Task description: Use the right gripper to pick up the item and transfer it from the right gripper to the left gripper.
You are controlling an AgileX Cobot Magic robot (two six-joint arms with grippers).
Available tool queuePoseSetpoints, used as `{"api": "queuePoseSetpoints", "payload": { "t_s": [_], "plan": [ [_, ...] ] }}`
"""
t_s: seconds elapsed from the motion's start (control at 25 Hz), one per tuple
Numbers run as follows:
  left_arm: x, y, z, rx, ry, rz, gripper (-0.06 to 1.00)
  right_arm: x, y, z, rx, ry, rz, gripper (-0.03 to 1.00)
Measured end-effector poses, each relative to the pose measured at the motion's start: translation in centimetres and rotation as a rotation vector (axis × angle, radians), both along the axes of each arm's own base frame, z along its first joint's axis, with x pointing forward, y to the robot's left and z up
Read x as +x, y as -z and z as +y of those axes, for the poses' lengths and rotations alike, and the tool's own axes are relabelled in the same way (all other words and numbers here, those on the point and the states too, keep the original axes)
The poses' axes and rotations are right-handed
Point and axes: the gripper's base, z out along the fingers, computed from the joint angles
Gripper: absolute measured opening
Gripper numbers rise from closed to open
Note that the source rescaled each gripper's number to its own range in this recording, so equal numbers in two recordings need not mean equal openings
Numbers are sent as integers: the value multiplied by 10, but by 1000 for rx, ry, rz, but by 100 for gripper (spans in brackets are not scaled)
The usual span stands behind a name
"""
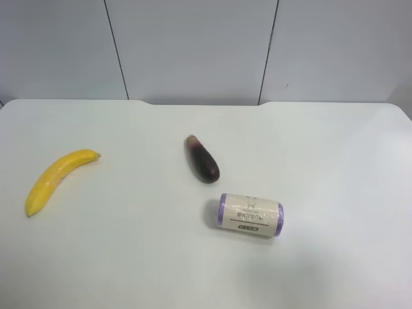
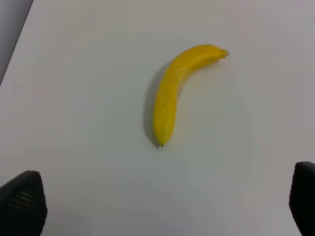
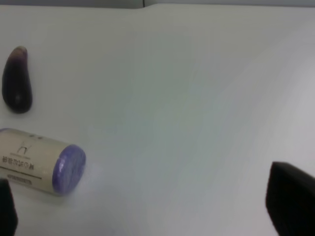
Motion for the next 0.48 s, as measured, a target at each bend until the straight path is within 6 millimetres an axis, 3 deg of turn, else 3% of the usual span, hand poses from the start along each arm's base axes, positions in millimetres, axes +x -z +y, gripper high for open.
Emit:
{"api": "queuePoseSetpoints", "payload": {
  "t_s": [0.48],
  "plan": [
    [0,0,0,0,0,0,100,0,0,0,0,0,0,100]
  ]
}}
